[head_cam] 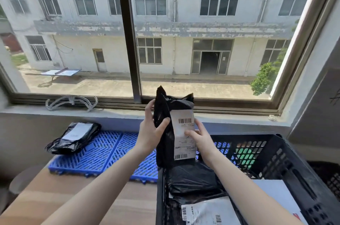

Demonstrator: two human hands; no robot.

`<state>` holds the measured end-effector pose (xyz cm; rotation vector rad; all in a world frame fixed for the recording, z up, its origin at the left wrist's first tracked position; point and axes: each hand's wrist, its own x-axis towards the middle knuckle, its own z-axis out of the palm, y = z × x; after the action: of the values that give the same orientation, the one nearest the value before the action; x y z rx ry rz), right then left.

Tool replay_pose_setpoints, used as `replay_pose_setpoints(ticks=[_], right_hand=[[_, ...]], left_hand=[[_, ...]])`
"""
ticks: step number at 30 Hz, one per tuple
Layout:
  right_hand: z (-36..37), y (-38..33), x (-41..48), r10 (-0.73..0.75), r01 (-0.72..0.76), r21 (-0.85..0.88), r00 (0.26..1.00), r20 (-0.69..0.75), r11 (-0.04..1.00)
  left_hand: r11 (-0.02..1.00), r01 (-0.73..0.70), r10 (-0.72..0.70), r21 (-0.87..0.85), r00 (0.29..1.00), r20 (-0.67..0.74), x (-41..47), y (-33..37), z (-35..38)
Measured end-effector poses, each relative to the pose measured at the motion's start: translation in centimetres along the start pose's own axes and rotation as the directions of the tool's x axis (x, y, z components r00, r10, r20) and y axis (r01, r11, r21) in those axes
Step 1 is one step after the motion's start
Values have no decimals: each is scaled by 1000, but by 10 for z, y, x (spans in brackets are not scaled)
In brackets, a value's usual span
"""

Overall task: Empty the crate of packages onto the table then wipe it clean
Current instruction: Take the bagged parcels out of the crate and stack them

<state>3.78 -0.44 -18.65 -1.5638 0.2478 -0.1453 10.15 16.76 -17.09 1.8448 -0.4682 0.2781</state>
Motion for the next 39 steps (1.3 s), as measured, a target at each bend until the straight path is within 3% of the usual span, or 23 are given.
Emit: replay_pose_setpoints(ticks=[4,7,15,21,24,33,39], right_hand=[[46,-10,11,-41,41,-6,999,-2,999],[85,-11,20,-59,57,-39,998,-36,998],[198,-5,51,-54,41,-74,984,-172,996],[271,10,65,20,-18,12,986,-164,1000],[298,16,73,59,-56,28,988,-144,998],[352,37,129,53,-51,-133,999,9,990],[370,64,174,109,-92,-165,989,99,982]], left_hand=[[996,-73,78,41,988,-131,8,-16,-33],[992,-91,104,88,983,-151,18,-35,-65],[979,-93,76,181,993,95,44,-97,-168],[958,-86,13,274,966,260,53,-149,-232],[968,-21,-44,250,967,252,60,-171,-254],[955,69,-130,288,972,198,88,-238,-282],[928,97,-214,359,929,303,114,-277,-291]])
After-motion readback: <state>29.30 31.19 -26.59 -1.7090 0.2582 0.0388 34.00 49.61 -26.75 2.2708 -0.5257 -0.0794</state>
